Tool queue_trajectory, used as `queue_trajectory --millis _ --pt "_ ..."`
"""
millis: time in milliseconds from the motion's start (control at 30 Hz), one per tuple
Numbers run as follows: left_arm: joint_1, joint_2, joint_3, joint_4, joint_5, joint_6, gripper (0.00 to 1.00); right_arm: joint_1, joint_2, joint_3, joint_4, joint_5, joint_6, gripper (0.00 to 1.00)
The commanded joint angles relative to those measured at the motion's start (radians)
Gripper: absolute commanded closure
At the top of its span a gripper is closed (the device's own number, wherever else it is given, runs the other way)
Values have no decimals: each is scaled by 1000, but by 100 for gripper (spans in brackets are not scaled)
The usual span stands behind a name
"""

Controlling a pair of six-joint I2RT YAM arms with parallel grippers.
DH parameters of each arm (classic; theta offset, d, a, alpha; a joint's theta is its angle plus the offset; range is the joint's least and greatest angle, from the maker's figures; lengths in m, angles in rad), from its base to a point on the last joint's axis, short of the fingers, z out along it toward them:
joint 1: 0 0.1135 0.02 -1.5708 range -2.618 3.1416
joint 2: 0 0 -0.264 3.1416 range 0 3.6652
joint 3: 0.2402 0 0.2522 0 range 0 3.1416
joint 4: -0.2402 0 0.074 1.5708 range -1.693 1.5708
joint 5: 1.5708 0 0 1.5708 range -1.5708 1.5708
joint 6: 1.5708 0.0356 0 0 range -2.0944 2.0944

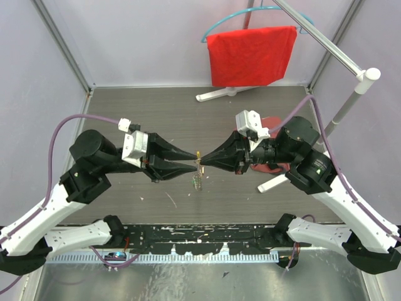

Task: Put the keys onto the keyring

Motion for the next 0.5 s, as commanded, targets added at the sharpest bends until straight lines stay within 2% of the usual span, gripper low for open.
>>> queue_trajectory --millis 0,267,367,467 --pt "-3 15 68 -132 -20 39 64 -1 -18 98 -82 50 -77 99" --pt "-4 86 227 -454 -100 139 56 -1 35 249 -408 137 -248 99" --pt "-3 143 280 -550 -115 171 50 -1 49 270 -470 173 -277 99" --pt "-3 195 322 -610 -122 194 49 -2 64 272 -503 230 -288 99"
